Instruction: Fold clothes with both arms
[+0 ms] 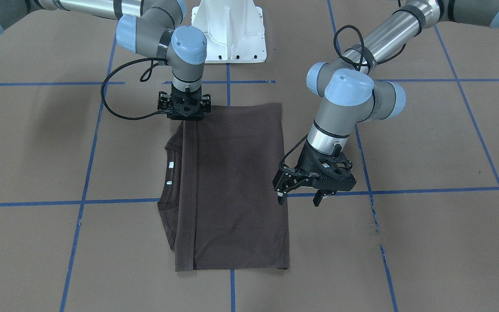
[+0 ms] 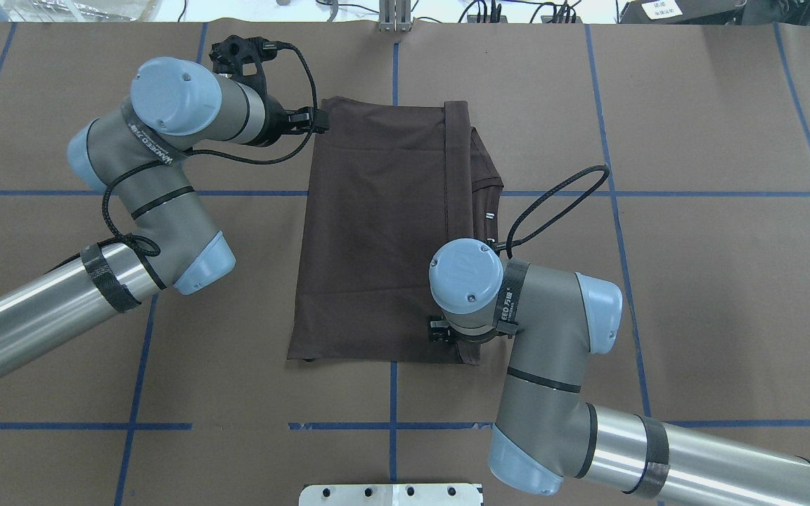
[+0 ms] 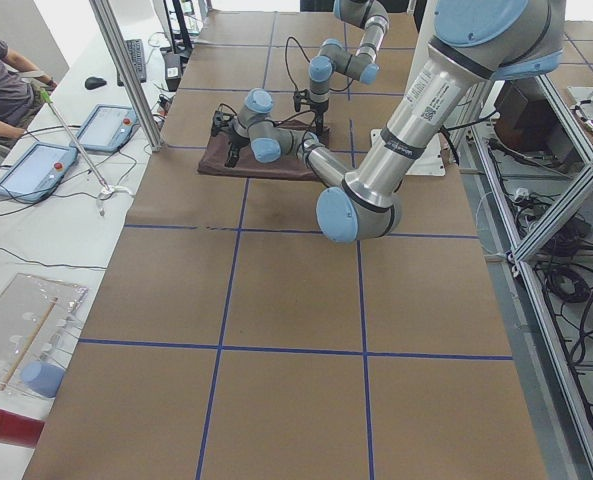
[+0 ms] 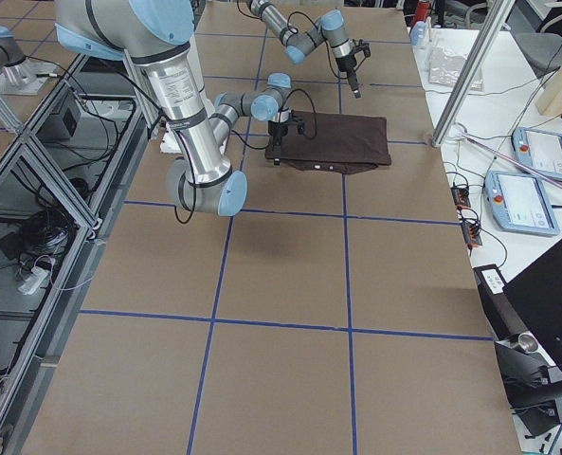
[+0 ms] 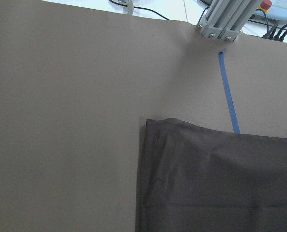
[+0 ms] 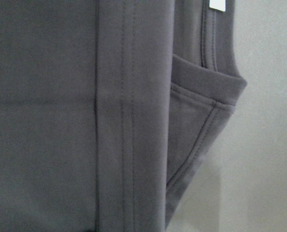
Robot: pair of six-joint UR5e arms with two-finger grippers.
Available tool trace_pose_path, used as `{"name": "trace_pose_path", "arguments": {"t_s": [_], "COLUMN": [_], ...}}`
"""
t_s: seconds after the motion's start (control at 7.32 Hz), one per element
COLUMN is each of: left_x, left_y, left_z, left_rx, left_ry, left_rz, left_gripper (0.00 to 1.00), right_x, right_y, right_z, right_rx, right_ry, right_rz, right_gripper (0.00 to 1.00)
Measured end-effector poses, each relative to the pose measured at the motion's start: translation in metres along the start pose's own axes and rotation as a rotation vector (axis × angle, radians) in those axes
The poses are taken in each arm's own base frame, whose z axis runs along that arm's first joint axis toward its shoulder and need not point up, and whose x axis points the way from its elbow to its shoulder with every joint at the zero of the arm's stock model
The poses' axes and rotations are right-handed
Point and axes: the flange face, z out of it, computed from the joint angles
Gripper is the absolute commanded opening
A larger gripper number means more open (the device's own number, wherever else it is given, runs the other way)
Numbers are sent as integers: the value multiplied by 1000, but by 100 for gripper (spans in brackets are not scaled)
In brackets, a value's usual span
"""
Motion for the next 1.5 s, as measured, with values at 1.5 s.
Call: {"name": "trace_pose_path", "arguments": {"t_s": [1.5], "left_x": [1], "left_y": [3], "left_z": [1], "left_rx": [-2], "left_ry": [3], "left_rz": [1], "left_gripper": [100], "right_x": [13], "right_y": [-9], "right_z": [-3], "right_rx": [-6], "right_ry": [30], "right_rz": [-7], "right_gripper": [100]}}
